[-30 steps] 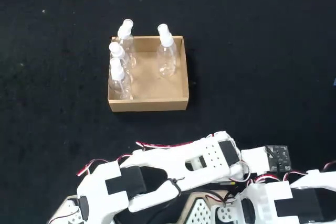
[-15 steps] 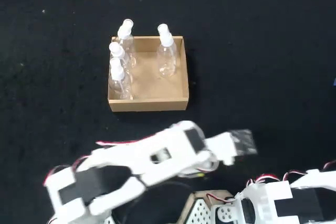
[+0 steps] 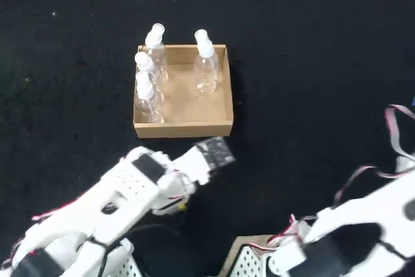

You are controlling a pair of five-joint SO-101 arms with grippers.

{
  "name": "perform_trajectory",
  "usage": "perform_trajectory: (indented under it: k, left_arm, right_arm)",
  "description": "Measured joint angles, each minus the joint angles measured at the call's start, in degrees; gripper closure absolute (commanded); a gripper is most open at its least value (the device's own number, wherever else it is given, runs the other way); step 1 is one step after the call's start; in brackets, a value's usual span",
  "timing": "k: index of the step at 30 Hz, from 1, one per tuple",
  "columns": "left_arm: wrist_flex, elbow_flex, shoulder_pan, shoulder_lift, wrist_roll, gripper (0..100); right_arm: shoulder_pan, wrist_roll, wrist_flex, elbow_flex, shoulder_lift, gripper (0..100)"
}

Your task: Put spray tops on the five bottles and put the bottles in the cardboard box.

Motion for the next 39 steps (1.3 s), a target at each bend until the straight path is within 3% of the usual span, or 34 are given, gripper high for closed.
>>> perform_trajectory:
  k: [5,12,19,27,36,39]
  left_arm:
    - [0.0,6.1,-5.6,-6.9,-4.4,79]
    - [0.0,7.3,-6.7,-8.9,-6.9,79]
    - [-0.2,4.5,-6.4,-7.2,-5.1,79]
    - [-5.7,4.5,1.1,0.8,-1.1,79]
    - [-8.7,3.1,1.3,7.5,-1.0,79]
    - [-8.7,2.8,1.5,7.6,-1.3,89]
  right_arm:
    - [-11.2,-6.1,0.0,8.0,-8.3,92.0]
    - [-22.4,-11.1,0.2,13.6,-13.8,92.1]
    - [-24.0,-11.5,0.2,15.2,-13.8,92.2]
    - [-24.2,-11.5,0.2,15.2,-13.8,92.2]
    - [-24.2,-11.5,0.2,15.2,-13.8,92.2]
    - [-24.8,-11.5,0.2,15.2,-13.8,92.3]
